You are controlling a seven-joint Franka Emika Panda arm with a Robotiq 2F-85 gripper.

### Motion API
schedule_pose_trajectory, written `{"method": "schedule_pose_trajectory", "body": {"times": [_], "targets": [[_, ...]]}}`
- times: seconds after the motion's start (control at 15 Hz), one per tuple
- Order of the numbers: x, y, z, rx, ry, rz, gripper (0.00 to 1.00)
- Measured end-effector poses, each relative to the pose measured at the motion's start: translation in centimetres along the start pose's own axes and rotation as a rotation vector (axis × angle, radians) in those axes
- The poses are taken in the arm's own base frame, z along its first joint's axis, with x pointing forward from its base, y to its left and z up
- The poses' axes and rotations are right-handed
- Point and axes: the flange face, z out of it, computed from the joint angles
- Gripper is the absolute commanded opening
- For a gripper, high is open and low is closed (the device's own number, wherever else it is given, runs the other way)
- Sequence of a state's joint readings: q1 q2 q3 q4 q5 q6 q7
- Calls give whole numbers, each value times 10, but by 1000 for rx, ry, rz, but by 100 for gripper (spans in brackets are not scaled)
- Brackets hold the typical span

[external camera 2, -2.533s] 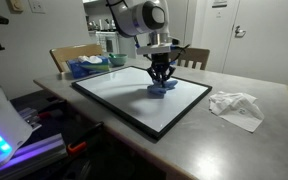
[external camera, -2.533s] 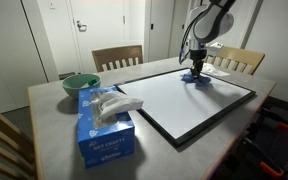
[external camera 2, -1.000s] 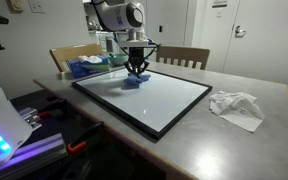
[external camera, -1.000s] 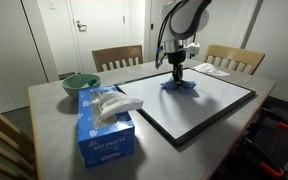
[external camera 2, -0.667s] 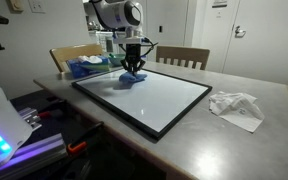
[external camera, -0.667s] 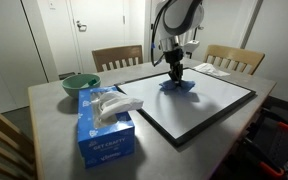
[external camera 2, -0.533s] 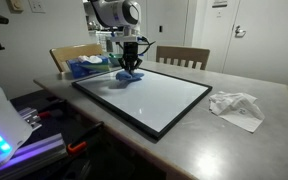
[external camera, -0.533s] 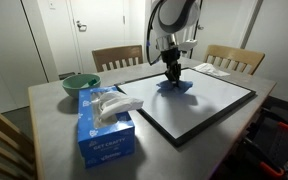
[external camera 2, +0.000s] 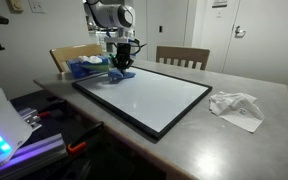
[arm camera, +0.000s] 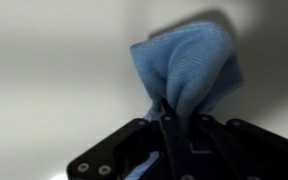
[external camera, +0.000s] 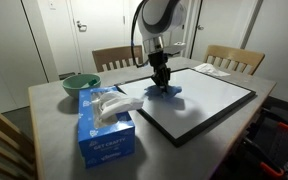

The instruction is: Use the towel to wipe the whiteboard

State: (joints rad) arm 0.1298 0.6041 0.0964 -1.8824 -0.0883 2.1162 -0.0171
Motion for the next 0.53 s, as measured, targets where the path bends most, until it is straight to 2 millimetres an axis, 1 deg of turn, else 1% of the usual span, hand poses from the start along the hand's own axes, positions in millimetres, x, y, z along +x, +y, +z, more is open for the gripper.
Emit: {"method": "schedule_pose_trajectory", "body": {"times": [0.2,0.33,0.53], "targets": [[16,-16,3,16,6,-12,4],[23,-24,-2,19,9,-24,4],[27,-38,-13,21,10,-44,4]]}}
